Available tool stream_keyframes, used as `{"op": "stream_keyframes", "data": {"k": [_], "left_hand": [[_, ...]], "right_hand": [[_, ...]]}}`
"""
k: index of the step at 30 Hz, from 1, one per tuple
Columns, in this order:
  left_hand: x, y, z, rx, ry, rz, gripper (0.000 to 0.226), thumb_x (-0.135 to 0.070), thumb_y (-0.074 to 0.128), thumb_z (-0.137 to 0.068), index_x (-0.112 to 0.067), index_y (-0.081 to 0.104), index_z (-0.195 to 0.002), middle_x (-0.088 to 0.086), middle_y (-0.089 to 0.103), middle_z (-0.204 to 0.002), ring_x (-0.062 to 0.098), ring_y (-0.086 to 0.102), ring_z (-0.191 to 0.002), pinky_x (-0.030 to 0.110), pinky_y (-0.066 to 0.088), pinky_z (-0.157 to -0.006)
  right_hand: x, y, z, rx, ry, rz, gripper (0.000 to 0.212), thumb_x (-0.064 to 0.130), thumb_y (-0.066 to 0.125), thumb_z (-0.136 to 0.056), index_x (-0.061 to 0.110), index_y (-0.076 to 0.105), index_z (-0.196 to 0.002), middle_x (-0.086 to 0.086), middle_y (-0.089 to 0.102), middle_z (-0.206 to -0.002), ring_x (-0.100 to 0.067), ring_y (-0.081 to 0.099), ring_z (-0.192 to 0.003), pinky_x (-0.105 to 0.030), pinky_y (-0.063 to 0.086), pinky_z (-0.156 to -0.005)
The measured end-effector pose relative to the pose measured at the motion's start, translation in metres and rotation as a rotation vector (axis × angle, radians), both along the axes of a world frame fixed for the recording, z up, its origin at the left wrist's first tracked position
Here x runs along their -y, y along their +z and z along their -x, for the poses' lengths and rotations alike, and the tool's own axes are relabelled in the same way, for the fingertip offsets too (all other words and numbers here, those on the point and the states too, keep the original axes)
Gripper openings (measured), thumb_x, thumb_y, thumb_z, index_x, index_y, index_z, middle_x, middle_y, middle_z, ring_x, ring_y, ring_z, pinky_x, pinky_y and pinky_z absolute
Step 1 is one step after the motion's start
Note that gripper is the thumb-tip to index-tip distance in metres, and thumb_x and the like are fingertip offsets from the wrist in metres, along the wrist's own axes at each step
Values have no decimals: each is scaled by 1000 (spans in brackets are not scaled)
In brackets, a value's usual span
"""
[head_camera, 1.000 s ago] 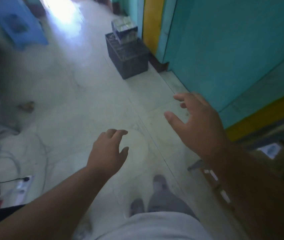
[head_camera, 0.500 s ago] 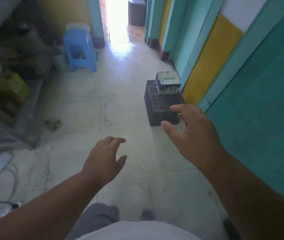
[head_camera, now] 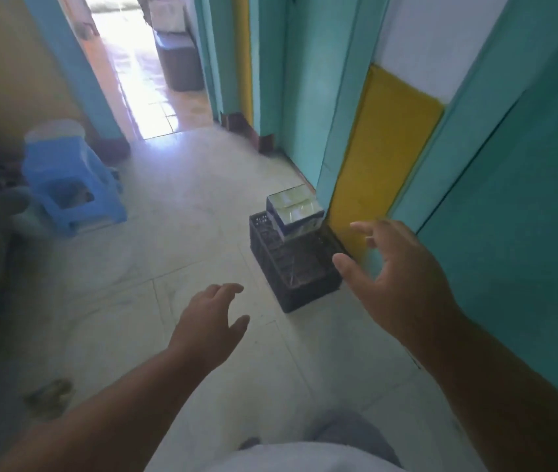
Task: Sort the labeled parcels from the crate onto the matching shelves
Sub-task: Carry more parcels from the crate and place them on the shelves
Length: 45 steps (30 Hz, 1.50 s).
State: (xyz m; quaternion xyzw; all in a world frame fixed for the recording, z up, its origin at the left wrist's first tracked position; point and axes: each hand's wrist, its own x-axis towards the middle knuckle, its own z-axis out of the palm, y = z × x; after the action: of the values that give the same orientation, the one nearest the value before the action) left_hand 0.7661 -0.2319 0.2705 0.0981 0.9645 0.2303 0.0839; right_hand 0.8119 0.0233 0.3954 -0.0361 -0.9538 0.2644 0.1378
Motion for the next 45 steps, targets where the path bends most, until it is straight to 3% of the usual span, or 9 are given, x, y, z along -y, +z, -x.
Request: {"op": "stream_keyframes", "data": {"k": [4,8,12,16,28,31,35,41,45], "left_hand": [[-43,-10,104,24,-69,-56,54,-40,67,-90,-30,48,-139,-2,59,-129,21,57,-115,43,53,-94],[-72,-19,200,29,-63,-112,51,-40,68,-89,-32,49,-136,-1,60,-127,20,58,-111,41,54,-91],[-62,-10,280,27,-63,-70,52,-41,67,-90,-34,47,-138,-5,59,-128,18,57,-114,39,54,-93],[-50,-17,368,32,-73,-48,53,-41,66,-90,-33,47,-140,-7,59,-129,16,55,-116,37,52,-95],[-64,-101,671,183,-520,90,45,-34,64,-92,-31,54,-135,-5,62,-124,19,59,-112,37,51,-93],[-81,-143,709,282,-552,108,43,-33,66,-90,-31,56,-131,-3,63,-120,23,60,-108,41,53,-90],[-105,-226,741,375,-611,157,41,-31,67,-89,-28,56,-128,-2,63,-114,24,62,-100,41,55,-84],[-136,-360,772,458,-618,264,51,-33,64,-91,-25,49,-138,3,57,-129,24,62,-103,41,55,-85],[-154,-427,782,531,-472,264,58,-39,61,-93,-22,40,-144,4,51,-137,22,58,-103,36,51,-80]], "right_hand": [[-30,-12,72,-24,-119,-2,46,42,66,-86,15,62,-123,6,55,-103,-7,50,-92,-4,28,-67],[-57,-27,165,33,-104,-21,50,48,63,-86,18,59,-126,1,60,-111,-10,53,-97,-16,36,-71],[-60,-24,265,72,-65,8,55,52,59,-85,20,58,-129,-1,59,-119,-13,55,-103,-14,36,-69],[-47,-30,362,91,-57,21,54,52,61,-86,22,56,-131,0,57,-125,-15,54,-112,-24,40,-82],[-14,-127,556,256,-453,102,58,54,56,-85,18,58,-130,-1,60,-120,-14,57,-107,-20,44,-81],[-18,-173,580,306,-550,157,54,49,63,-86,20,57,-131,2,58,-120,-12,55,-110,-12,37,-74],[-32,-262,607,394,-656,219,54,48,63,-87,20,56,-132,1,57,-125,-14,55,-114,-25,43,-81],[-60,-410,640,568,-703,211,53,46,65,-90,21,52,-135,2,51,-134,-14,53,-116,-25,35,-81],[-100,-489,668,657,-674,104,54,46,62,-93,19,49,-138,-1,47,-140,-22,52,-117,-27,33,-76]]}}
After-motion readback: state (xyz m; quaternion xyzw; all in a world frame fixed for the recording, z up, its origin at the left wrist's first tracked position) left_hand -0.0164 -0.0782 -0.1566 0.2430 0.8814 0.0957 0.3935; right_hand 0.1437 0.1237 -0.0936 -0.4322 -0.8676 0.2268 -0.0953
